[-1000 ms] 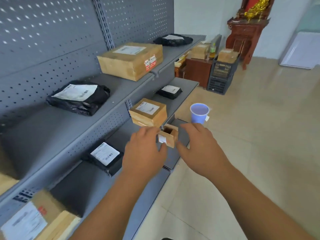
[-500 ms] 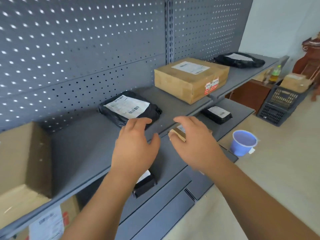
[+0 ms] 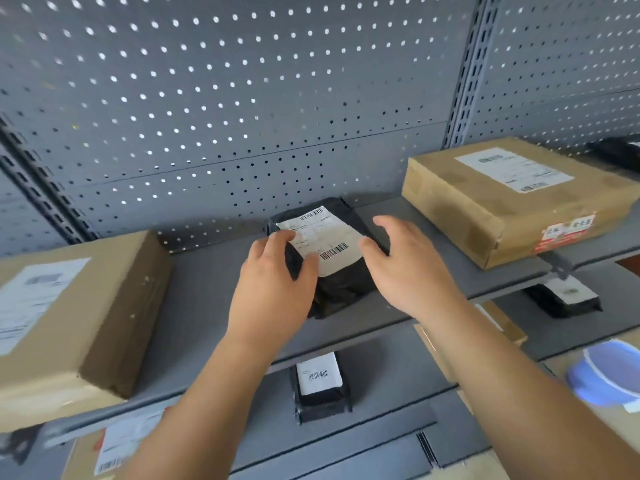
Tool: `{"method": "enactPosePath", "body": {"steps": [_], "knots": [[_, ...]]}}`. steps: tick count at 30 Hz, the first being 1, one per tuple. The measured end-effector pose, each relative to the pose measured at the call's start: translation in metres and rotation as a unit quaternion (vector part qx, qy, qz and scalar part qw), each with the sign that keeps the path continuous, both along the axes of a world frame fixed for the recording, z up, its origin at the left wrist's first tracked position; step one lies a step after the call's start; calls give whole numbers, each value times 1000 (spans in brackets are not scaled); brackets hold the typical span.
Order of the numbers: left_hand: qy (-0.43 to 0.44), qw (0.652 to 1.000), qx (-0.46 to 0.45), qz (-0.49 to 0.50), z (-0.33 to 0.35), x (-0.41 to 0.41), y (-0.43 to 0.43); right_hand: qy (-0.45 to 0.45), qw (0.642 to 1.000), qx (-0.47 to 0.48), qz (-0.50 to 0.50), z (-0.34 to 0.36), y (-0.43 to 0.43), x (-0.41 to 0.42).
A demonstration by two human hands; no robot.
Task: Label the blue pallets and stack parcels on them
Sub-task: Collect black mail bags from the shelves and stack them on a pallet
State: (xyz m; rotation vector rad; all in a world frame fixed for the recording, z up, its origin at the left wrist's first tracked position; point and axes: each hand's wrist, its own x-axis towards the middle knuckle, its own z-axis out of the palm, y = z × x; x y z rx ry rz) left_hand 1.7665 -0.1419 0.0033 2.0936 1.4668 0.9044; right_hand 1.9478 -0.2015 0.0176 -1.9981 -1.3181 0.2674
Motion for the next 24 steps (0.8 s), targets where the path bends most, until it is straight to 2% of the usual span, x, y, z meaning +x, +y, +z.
{"method": "enactPosePath", "body": {"steps": [11, 18, 24], "knots": [[15, 992, -78, 97, 4, 31, 11, 17, 991, -68, 113, -5, 52, 34], [12, 987, -114, 114, 0, 37, 16, 71, 987, -71, 124, -13, 59, 38], [-30, 980, -157, 115, 0, 42, 15, 146, 976, -83, 142, -12, 60, 39]]}}
